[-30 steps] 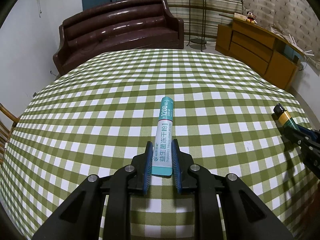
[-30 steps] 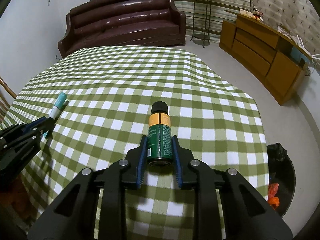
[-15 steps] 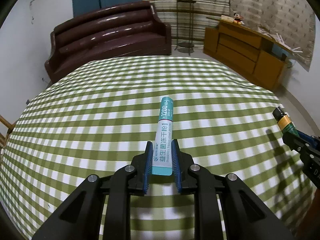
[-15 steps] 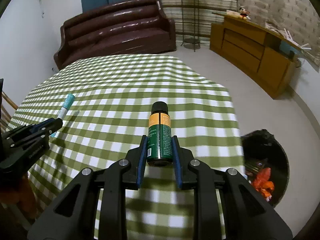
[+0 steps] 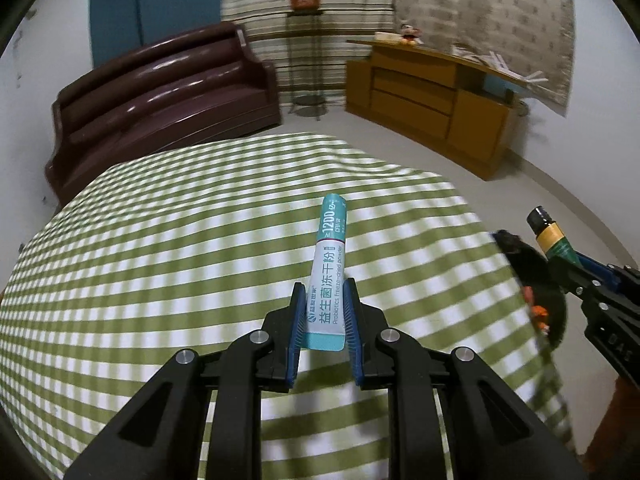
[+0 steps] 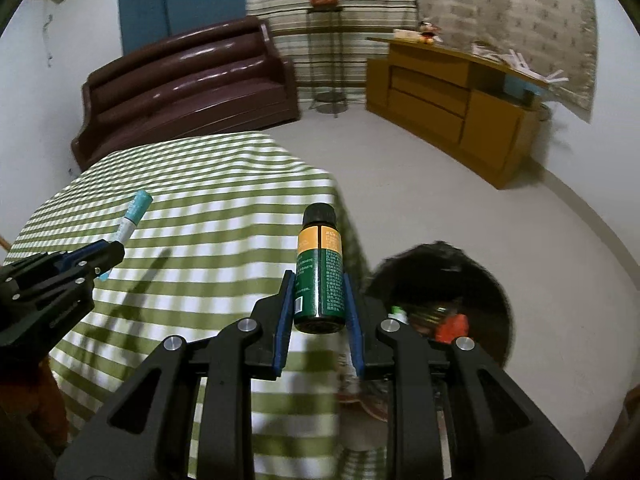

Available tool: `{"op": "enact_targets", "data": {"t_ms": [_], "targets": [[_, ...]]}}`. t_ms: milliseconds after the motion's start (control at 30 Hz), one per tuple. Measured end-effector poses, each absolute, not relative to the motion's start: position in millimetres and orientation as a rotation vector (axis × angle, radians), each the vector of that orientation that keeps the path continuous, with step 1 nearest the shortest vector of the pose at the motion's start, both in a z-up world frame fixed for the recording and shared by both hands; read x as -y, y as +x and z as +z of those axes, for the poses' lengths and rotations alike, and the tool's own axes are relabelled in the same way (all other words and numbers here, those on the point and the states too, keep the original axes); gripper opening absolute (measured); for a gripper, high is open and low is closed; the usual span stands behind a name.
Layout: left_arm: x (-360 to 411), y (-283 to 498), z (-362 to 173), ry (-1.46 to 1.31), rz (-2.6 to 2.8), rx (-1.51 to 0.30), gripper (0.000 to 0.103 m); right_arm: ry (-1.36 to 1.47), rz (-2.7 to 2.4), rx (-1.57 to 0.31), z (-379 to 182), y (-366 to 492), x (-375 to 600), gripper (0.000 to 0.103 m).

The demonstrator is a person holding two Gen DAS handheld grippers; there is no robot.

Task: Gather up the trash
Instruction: 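Carry the teal tube and green spray can over the black bin and open both tools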

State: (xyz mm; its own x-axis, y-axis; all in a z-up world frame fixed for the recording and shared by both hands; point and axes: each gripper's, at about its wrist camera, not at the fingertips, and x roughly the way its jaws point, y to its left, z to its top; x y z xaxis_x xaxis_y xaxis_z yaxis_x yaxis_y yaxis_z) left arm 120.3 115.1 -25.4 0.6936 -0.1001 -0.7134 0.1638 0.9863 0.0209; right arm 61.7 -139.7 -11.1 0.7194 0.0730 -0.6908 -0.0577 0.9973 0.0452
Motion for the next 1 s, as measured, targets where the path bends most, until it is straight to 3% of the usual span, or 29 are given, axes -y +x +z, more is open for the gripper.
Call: {"op": "enact_targets", "data": {"t_ms": [433,1000], "targets": [[7,116,-32,0.175,-0.314,-0.776,0.020,0.064,-0.054,-0.746,-19,50,215,0.023],[83,136,-43,0.236,-0.374,-0.783,0.020,0.140,-0.108,-0.743,-29,55,267,0.023]]}}
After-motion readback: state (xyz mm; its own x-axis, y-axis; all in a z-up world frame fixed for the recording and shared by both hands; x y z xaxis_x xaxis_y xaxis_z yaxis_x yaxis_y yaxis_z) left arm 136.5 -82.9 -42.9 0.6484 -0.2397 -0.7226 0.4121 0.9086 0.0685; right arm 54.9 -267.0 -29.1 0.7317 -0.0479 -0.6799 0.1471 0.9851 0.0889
